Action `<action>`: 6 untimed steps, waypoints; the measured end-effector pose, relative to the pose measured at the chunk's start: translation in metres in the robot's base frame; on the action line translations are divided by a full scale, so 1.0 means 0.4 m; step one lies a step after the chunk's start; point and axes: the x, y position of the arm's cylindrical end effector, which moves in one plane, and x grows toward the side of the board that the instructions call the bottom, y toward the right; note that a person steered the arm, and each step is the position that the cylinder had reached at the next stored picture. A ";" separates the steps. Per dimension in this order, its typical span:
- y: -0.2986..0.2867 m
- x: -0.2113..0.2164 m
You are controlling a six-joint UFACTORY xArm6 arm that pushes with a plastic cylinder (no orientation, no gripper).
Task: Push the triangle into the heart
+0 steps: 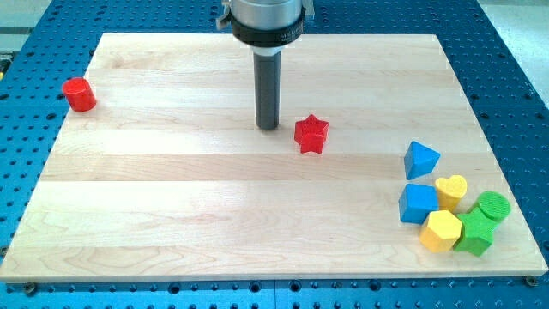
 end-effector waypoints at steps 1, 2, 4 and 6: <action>0.257 0.179; 0.358 0.228; 0.350 0.095; 0.510 0.193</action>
